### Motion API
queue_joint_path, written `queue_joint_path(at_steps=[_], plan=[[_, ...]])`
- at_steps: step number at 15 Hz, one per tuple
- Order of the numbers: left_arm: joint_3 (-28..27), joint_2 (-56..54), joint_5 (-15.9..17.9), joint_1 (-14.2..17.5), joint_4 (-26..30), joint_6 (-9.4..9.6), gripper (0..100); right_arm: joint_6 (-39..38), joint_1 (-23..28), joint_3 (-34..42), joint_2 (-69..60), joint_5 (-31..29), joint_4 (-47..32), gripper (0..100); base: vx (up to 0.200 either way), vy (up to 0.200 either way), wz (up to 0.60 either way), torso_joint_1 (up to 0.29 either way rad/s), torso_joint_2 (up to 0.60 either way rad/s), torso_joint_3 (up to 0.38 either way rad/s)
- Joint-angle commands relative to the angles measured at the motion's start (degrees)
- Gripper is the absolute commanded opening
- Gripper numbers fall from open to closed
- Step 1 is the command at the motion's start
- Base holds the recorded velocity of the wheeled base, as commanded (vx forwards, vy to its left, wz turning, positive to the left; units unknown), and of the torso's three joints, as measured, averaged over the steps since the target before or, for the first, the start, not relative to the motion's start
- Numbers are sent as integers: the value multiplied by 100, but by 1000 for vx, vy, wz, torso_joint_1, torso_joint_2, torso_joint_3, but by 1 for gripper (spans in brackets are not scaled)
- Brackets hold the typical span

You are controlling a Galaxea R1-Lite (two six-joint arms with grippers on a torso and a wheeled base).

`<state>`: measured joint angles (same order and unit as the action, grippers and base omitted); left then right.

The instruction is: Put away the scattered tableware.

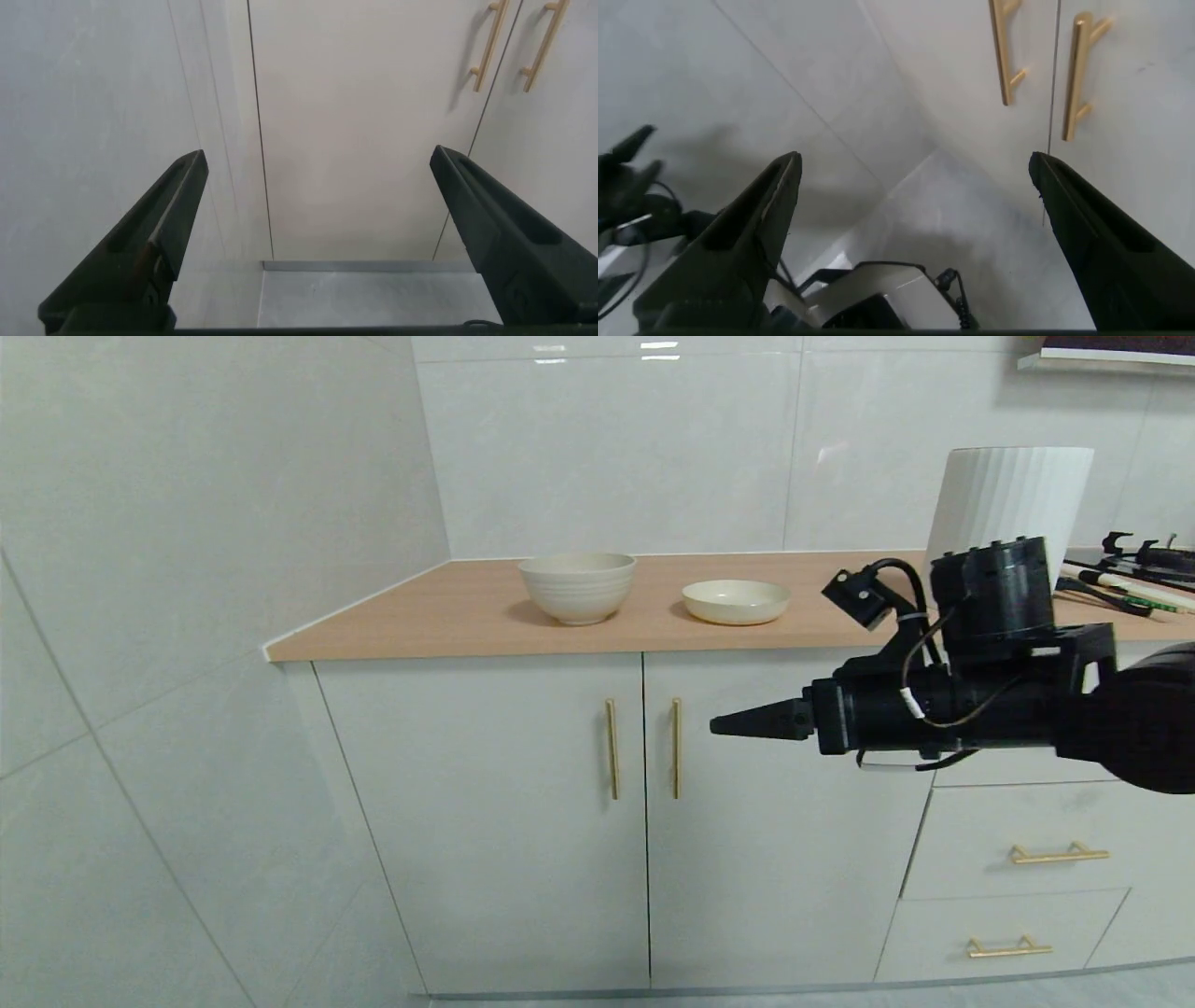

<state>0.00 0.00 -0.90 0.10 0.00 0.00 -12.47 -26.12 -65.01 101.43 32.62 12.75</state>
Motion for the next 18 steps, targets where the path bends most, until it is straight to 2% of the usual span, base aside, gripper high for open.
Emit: queue_joint_path(at_steps=[1, 4, 11, 13, 16, 18], plan=[[0, 0, -6, 8, 0, 0, 100, -10, -59, -328, 738, -10, 43, 100, 0, 0, 0, 0, 0, 0], [0, 0, 2, 8, 0, 0, 100, -36, -103, -433, 1257, -19, 237, 100, 0, 0, 0, 0, 0, 0], [0, 0, 2, 8, 0, 0, 100, -405, -77, -600, 2426, -248, 2038, 100, 0, 0, 0, 0, 0, 0], [0, 0, 2, 8, 0, 0, 100, -432, -77, -776, 2672, -529, 2179, 100, 0, 0, 0, 0, 0, 0], [0, 0, -6, -1, 0, 0, 100, -686, -86, -890, 2804, -555, 2355, 100, 0, 0, 0, 0, 0, 0], [0, 0, -6, 8, 0, 0, 100, -1029, -86, -961, 3015, -564, 2812, 100, 0, 0, 0, 0, 0, 0]])
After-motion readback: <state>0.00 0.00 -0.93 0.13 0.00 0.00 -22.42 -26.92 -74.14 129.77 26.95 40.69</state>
